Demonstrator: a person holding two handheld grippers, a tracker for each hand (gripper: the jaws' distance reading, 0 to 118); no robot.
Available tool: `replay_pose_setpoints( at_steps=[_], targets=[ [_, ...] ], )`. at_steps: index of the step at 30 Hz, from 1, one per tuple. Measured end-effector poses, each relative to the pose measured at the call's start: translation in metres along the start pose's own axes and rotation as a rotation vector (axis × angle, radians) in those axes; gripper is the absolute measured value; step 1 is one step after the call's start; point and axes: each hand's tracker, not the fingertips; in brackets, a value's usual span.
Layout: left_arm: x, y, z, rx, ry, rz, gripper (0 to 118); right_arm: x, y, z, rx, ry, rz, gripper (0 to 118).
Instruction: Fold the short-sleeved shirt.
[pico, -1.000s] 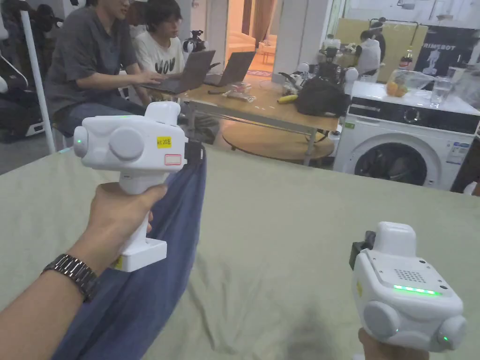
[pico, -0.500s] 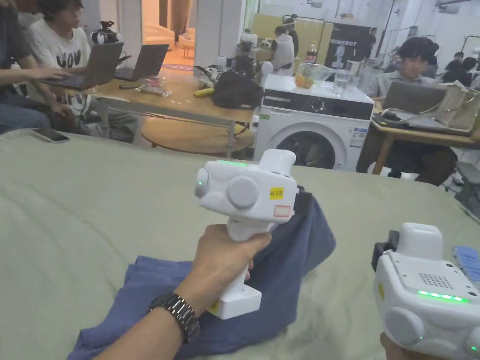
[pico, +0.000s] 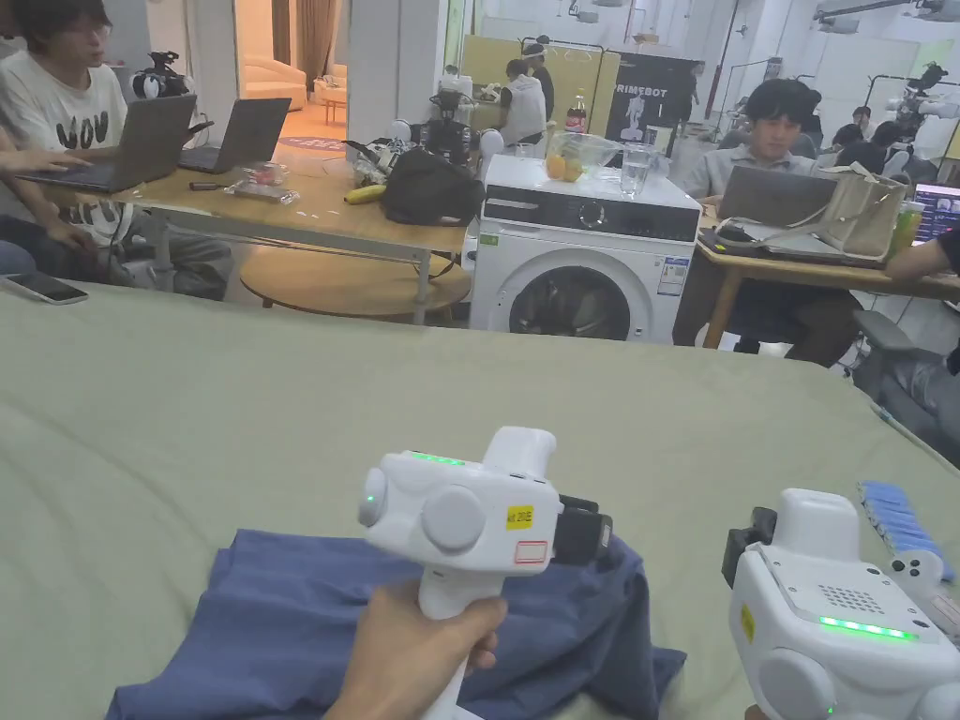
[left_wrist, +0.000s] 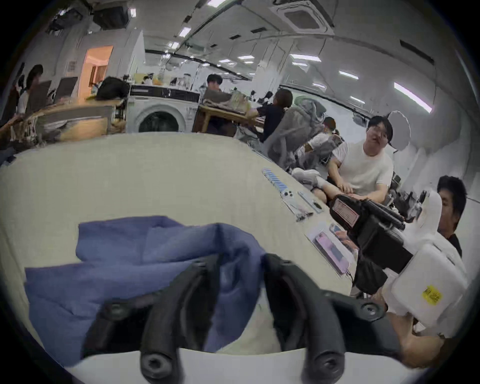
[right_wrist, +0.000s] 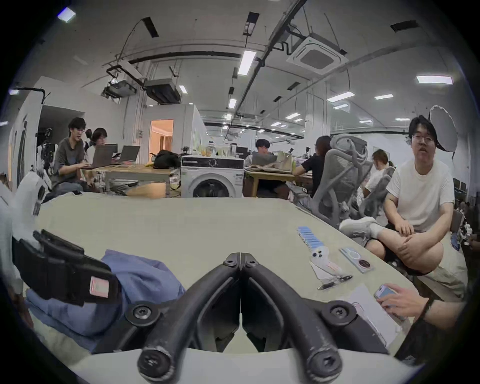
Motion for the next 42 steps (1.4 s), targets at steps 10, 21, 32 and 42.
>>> replay_pose_setpoints(
  at_steps=[10, 21, 32, 42],
  targets=[
    [-0.063, -0.026, 0.090, 0.152, 0.317, 0.013, 21, -0.048, 0.007, -0.013, 0.006, 0.110, 0.010, 0],
    [-0.210, 0.004, 0.116, -0.014, 0.462, 0.249, 0, -0.081, 0.007, -0.038, -0.038, 0.170, 0.024, 0],
    [-0.301, -0.005, 0.030, -0.315, 0.537, 0.383, 40, -0.071, 0.003, -0.050, -0.080, 0.159, 0.058, 0],
    [-0.264, -0.035, 0.001, -0.377, 0.567, 0.198, 40, -0.040, 0.017, -0.081, -0.148, 0.124, 0.074, 0]
  ],
)
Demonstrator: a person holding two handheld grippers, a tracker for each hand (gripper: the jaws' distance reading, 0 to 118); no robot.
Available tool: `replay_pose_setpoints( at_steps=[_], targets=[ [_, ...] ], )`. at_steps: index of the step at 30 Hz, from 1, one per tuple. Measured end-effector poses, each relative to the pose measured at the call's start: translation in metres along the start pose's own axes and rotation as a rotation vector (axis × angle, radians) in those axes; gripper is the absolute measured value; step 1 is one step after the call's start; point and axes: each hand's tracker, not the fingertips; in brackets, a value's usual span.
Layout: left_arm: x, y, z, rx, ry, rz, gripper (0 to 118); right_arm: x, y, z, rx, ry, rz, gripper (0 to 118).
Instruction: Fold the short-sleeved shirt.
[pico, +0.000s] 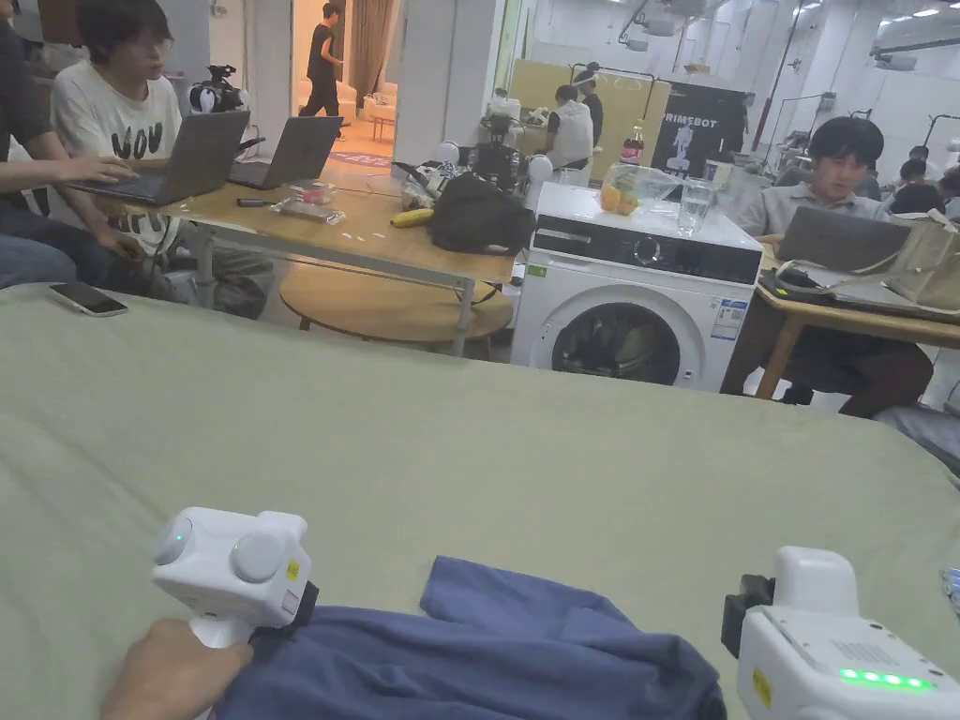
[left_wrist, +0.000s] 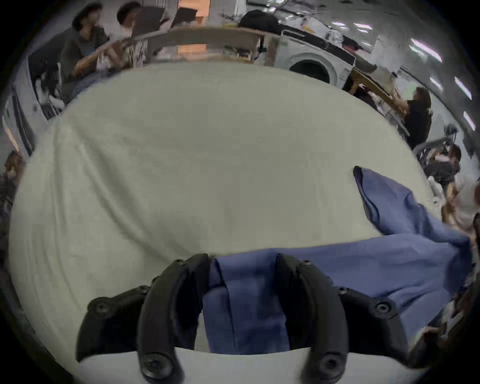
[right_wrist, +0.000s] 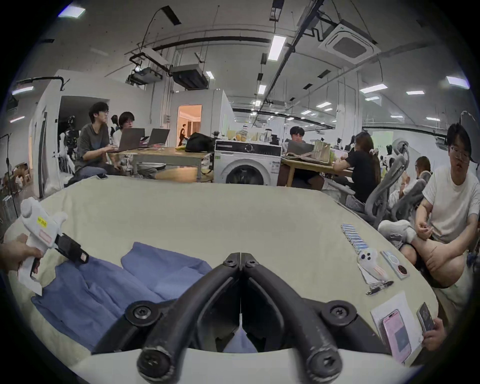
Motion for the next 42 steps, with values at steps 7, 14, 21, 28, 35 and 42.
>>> replay_pose_setpoints(
  at_steps=[7, 14, 21, 28, 35, 42],
  targets=[
    [-0.019, -0.011, 0.055, 0.151, -0.082, 0.024, 0, 0.019, 0.028, -0.068, -0.233, 0.097, 0.015, 0],
    [-0.021, -0.027, 0.082, 0.183, -0.116, 0.028, 0, -0.004, -0.009, -0.148, -0.535, 0.184, 0.021, 70],
    [-0.015, -0.036, 0.081, 0.175, -0.133, 0.062, 0, -0.027, -0.039, -0.165, -0.564, 0.188, 0.089, 70],
    [-0.021, -0.032, 0.085, 0.204, -0.123, 0.096, 0, -0.012, -0.027, -0.140, -0.425, 0.215, 0.029, 0],
    [-0.043, -0.014, 0.122, 0.298, -0.108, 0.137, 0, 0.028, 0.024, -0.094, -0.233, 0.068, 0.024, 0],
    [-0.068, 0.019, 0.186, 0.438, -0.065, 0.166, 0, 0.066, 0.081, -0.042, -0.098, 0.007, -0.017, 0]
  ],
)
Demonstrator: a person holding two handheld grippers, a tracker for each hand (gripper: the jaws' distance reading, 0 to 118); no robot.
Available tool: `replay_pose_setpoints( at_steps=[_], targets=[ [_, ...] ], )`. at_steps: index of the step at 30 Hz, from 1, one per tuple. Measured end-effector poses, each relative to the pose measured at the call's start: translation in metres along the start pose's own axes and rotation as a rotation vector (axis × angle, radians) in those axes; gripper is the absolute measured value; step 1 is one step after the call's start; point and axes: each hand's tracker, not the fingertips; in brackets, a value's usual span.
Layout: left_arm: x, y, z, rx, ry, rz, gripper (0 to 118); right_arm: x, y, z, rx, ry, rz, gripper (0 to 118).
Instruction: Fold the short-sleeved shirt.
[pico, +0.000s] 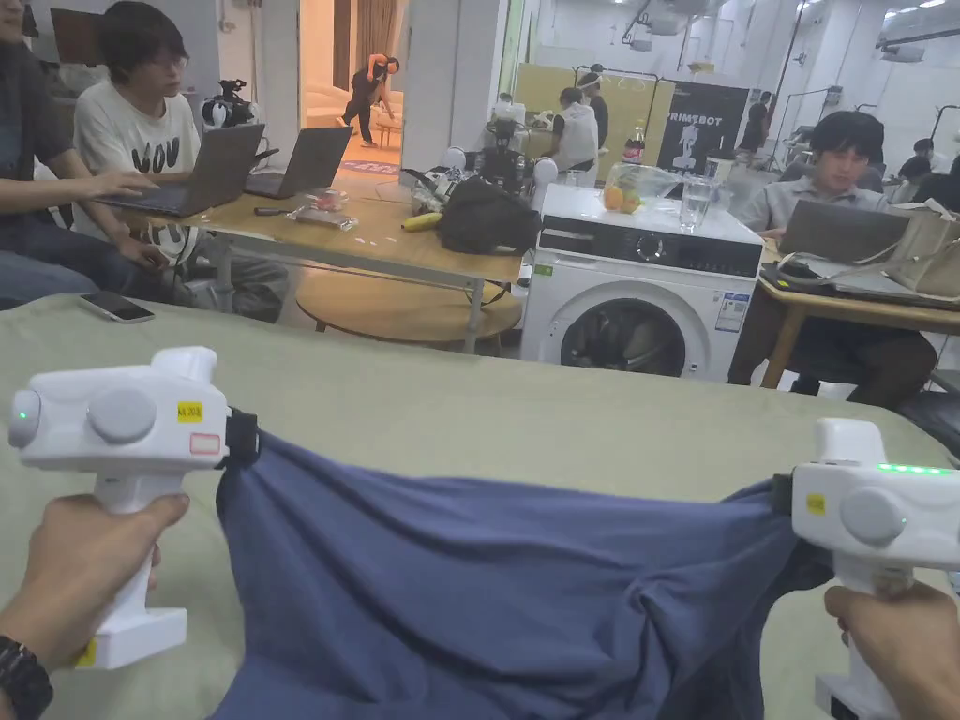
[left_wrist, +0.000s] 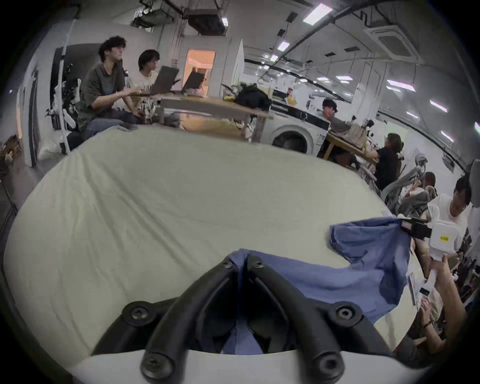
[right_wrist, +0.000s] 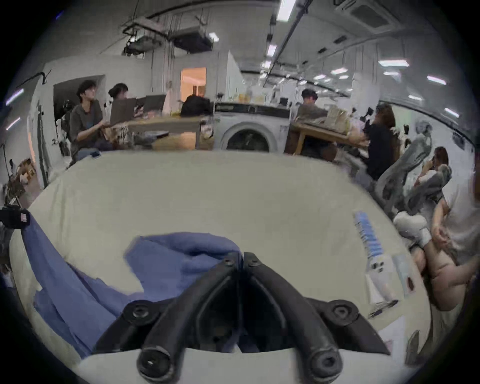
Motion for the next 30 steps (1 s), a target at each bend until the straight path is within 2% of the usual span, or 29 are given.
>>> replay_pose_setpoints(
  at_steps=[5, 12, 21, 30],
  targets=[
    [0.011, 0.044, 0.034, 0.074, -0.008, -0.006, 0, 0.012, 0.040, 0.035, 0.087, 0.014, -0.039, 0],
    [0.030, 0.109, 0.061, 0.150, 0.013, -0.063, 0, 0.000, 0.105, 0.078, 0.203, 0.004, -0.033, 0],
    [0.044, 0.191, 0.083, 0.237, 0.029, -0.083, 0, -0.007, 0.187, 0.090, 0.285, -0.023, -0.058, 0],
    [0.059, 0.261, 0.107, 0.334, 0.050, -0.113, 0, -0.013, 0.266, 0.093, 0.388, -0.055, -0.010, 0]
  ],
)
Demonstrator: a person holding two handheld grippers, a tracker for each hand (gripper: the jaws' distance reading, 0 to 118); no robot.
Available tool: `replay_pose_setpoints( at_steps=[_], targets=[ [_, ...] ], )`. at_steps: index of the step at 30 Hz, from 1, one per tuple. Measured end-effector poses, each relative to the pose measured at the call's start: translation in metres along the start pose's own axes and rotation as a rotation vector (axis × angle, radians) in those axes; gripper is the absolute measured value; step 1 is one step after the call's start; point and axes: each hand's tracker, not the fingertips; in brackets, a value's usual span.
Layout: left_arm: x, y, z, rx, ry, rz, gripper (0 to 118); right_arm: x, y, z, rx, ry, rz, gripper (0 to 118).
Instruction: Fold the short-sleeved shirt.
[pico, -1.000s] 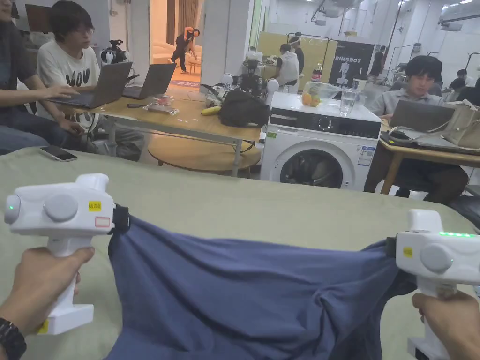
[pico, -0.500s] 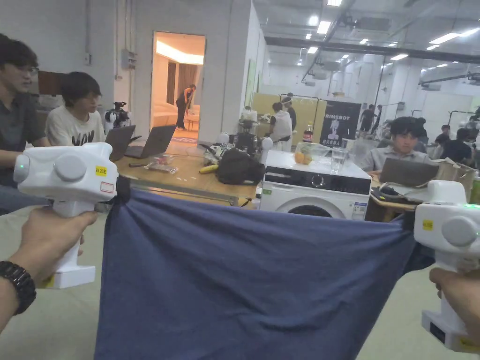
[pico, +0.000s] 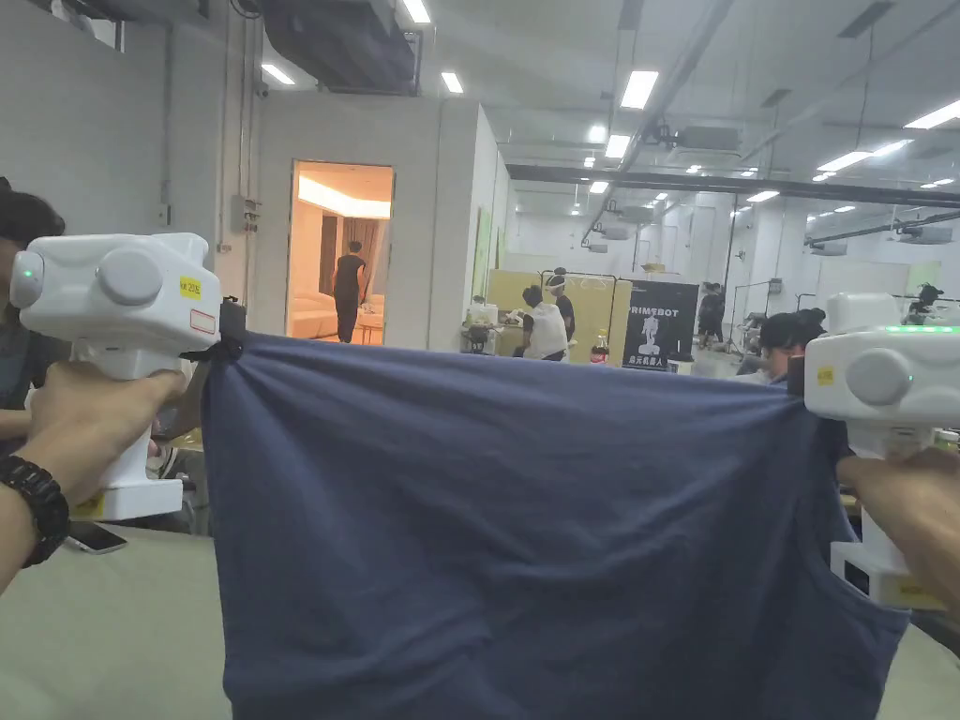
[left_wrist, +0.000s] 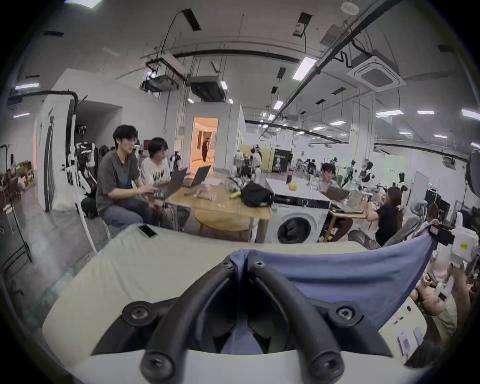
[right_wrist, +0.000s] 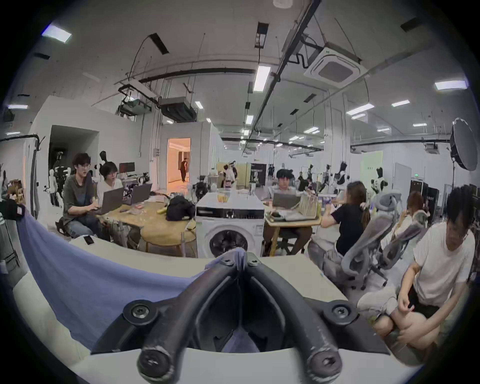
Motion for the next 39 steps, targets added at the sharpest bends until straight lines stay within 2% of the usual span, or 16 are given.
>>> replay_pose_setpoints(
  at_steps=[5, 9, 18, 21, 27, 30, 39],
  targets=[
    [-0.001, -0.003, 0.007, 0.044, -0.006, -0.007, 0, -0.003, -0.001, 0.003, 0.050, -0.012, 0.020, 0],
    [-0.003, -0.037, 0.004, 0.018, 0.010, -0.029, 0, -0.002, -0.042, 0.008, 0.034, -0.006, 0.006, 0],
    [-0.020, -0.184, 0.029, -0.095, -0.037, 0.024, 0, -0.001, -0.177, 0.053, -0.118, -0.002, 0.049, 0],
    [-0.025, -0.233, 0.057, -0.123, -0.051, 0.022, 0, 0.005, -0.217, 0.088, -0.149, 0.000, 0.039, 0],
    [-0.038, -0.316, 0.110, -0.240, -0.080, 0.039, 0, 0.007, -0.285, 0.156, -0.223, -0.008, 0.084, 0],
    [-0.042, -0.353, 0.123, -0.311, -0.071, 0.052, 0, 0.003, -0.315, 0.180, -0.288, 0.007, 0.111, 0],
    [-0.056, -0.440, 0.130, -0.567, -0.055, 0.145, 0, -0.003, -0.407, 0.203, -0.565, 0.012, 0.072, 0]
  ],
)
